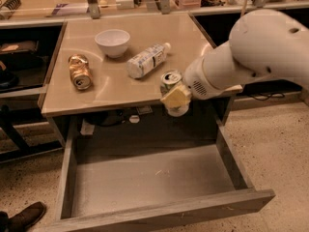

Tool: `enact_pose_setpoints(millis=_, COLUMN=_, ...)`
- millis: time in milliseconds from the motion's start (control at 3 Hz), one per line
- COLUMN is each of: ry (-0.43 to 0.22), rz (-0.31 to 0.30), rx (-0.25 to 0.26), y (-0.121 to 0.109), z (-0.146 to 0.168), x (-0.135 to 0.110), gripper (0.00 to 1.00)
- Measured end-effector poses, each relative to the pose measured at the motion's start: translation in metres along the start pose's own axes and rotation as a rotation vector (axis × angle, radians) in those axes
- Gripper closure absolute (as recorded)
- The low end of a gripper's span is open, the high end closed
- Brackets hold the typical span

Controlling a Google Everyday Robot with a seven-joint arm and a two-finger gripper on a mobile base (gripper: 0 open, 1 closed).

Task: Pick 7up can from top drawer and place on counter

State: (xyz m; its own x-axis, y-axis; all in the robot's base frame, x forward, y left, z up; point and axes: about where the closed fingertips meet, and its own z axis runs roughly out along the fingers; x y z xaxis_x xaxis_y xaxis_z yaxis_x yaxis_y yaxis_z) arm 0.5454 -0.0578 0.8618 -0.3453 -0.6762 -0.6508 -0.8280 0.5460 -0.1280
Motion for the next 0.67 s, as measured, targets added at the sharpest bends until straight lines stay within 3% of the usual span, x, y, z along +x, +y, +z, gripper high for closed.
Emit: enact_pose_setpoints(millis=667, ry=-0.062, rz=0.065, rx=0.062, y=-0.085, z=-0.041, x=-0.019, gripper=1.00)
